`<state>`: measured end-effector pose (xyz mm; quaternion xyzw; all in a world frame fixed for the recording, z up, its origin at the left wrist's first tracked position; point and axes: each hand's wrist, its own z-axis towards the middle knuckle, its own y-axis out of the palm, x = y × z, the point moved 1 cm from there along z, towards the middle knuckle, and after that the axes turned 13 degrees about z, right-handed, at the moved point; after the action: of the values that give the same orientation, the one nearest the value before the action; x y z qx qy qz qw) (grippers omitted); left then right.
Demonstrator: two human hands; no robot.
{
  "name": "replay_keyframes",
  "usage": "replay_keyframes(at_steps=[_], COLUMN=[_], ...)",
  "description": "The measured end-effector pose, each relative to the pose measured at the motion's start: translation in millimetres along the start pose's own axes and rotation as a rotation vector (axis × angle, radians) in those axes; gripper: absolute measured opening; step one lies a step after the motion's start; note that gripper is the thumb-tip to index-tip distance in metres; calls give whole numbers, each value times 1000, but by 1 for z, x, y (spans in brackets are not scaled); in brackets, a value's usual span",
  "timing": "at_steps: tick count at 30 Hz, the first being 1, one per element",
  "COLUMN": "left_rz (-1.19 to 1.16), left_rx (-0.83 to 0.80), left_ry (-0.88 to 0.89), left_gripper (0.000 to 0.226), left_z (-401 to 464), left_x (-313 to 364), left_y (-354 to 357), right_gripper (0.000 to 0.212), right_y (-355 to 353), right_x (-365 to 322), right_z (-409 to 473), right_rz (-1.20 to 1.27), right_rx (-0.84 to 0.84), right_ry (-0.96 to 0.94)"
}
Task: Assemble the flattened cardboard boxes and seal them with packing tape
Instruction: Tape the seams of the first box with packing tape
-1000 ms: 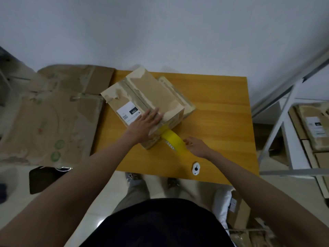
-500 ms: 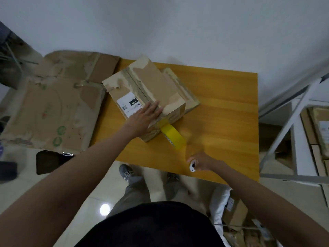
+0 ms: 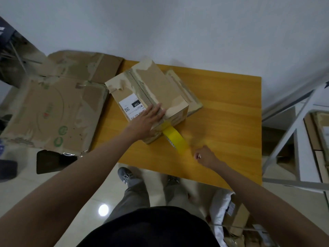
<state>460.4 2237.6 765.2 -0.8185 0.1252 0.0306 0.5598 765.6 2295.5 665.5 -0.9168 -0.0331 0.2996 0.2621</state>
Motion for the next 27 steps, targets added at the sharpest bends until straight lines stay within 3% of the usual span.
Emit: replay_keyframes(at_steps=[4, 10, 13, 17, 21, 27], left_rz=[-295, -445, -643, -1194, -1871, -1965], left_rx=[68, 380, 220, -190, -156, -112], left_ry=[-134, -347, -479, -771, -934, -1002], left_gripper=[88, 37, 28, 61, 45, 43], left_z=[-15, -45, -46, -26, -2, -3], left_x=[21, 79, 110, 132, 142, 149], left_y=[-17, -20, -12, 2, 0, 0], right_gripper=[31, 10, 11, 15, 17, 25], right_y=[-37, -80, -90, -100, -107, -102], right_x=[-22, -61, -73, -87, -96, -110], right_z=[-1, -27, -43, -60, -74, -79], right_rz=[248, 504, 660, 758, 776, 779], right_rx=[196, 362, 425, 440, 395, 270], right_ry=[-42, -139, -212, -260, -289, -267])
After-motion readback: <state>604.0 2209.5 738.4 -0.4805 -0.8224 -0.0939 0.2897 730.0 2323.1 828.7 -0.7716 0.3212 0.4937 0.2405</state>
